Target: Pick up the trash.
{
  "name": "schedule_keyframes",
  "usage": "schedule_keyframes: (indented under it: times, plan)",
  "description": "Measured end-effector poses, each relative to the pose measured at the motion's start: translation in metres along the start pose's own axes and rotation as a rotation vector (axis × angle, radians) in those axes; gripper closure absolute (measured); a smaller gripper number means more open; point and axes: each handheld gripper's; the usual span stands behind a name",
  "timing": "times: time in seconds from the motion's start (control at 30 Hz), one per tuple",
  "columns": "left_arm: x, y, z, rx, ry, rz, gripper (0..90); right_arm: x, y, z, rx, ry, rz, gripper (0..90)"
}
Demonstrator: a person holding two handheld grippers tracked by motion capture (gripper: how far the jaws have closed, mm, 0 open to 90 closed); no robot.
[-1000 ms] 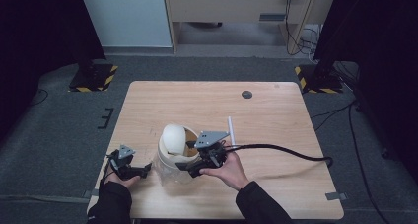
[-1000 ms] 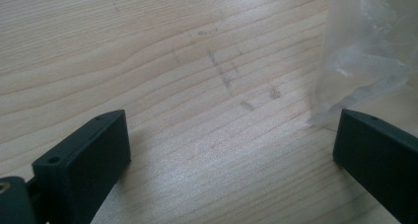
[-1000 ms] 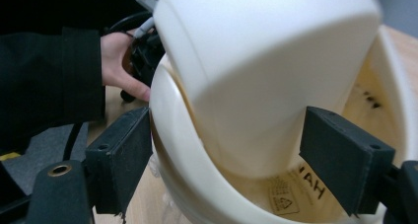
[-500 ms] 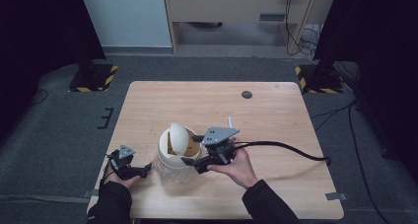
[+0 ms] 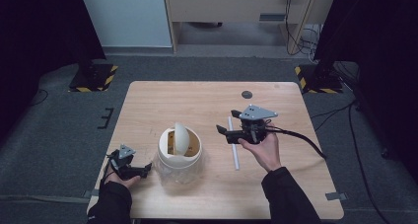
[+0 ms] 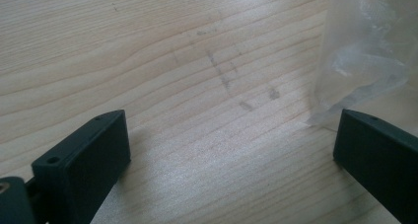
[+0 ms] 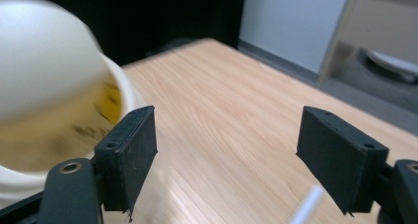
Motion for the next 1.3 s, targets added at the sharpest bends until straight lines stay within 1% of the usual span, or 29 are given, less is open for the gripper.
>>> schedule_keyframes:
  times: [0.03,0.07,0.1,0.13,0.23,0.3,0.37,0.47,0.5,0.53,0.6,0.63,0.7,0.73,0.83,0.9,1.0,1.03,1.1,1.13,1.2,1.23,1.3]
  plan:
    - [0.000,0.000,0.000,0.000,0.000,0.000,0.0,0.002,0.002,0.006,0.005,-0.018,0.014,26.3]
    - [0.000,0.000,0.000,0.000,0.000,0.000,0.0,0.008,0.006,0.018,0.020,-0.056,0.053,28.7]
    - [0.000,0.000,0.000,0.000,0.000,0.000,0.0,0.012,0.008,0.025,0.028,-0.078,0.074,28.7]
    - [0.000,0.000,0.000,0.000,0.000,0.000,0.0,0.012,0.008,0.025,0.028,-0.078,0.074,31.6]
    - [0.000,0.000,0.000,0.000,0.000,0.001,0.0,0.025,0.014,0.045,0.047,-0.137,0.124,39.5]
    - [0.000,0.000,0.000,0.000,0.000,0.001,0.0,0.034,0.016,0.057,0.063,-0.183,0.141,44.1]
    - [0.000,0.000,0.000,0.000,-0.001,0.000,0.0,0.042,0.018,0.068,0.067,-0.224,0.156,47.5]
    - [0.000,0.000,0.000,0.000,0.000,0.000,0.0,0.055,0.019,0.081,0.089,-0.281,0.152,51.6]
    - [0.000,0.000,0.000,0.000,0.000,0.000,0.0,0.063,0.017,0.088,0.092,-0.336,0.144,53.0]
    - [0.000,0.000,0.000,0.000,0.000,0.000,0.0,0.063,0.017,0.088,0.092,-0.336,0.144,53.0]
    - [0.000,0.000,0.000,0.000,-0.001,0.000,0.0,0.069,0.015,0.093,0.094,-0.368,0.140,55.7]
    - [0.000,0.000,0.000,0.000,-0.001,0.001,0.0,0.071,0.014,0.094,0.096,-0.374,0.137,57.0]
    - [0.000,0.001,0.000,0.000,-0.001,0.000,0.0,0.077,0.012,0.097,0.120,-0.396,0.132,60.6]
    - [0.000,0.001,0.000,0.001,-0.001,0.001,0.0,0.077,0.012,0.097,0.120,-0.396,0.132,60.6]
    - [0.000,0.001,0.000,0.000,0.000,0.001,0.0,0.081,0.011,0.100,0.129,-0.416,0.126,64.4]
    - [0.001,0.001,0.000,0.001,0.000,0.001,0.0,0.083,0.011,0.102,0.132,-0.441,0.117,66.9]
    - [0.001,0.001,0.000,0.002,-0.001,0.001,0.0,0.085,0.010,0.105,0.135,-0.466,0.121,72.5]
    - [0.001,0.001,0.000,0.002,-0.001,0.001,0.0,0.085,0.010,0.105,0.135,-0.466,0.121,72.5]
    - [0.001,0.001,0.000,0.001,-0.001,0.001,0.0,0.086,0.009,0.105,0.149,-0.464,0.122,78.4]
    - [0.000,0.001,0.000,0.001,-0.001,0.001,0.0,0.086,0.009,0.105,0.156,-0.464,0.126,79.3]
    - [0.000,0.001,0.000,0.001,-0.002,0.003,0.0,0.086,0.008,0.104,0.180,-0.465,0.128,79.7]
    - [-0.001,0.001,-0.001,0.002,-0.006,0.003,1.0,0.086,0.009,0.104,0.189,-0.470,0.121,79.8]
    - [-0.002,0.001,-0.001,-0.006,-0.008,0.007,3.6,0.084,0.010,0.102,0.188,-0.464,0.113,79.8]
Point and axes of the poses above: each handheld gripper's, and its own axes: x roughly forward along the jaws, z roughly out of its underside, y roughly to its right, and after that the axes turned 15 degrees about -x, right-handed
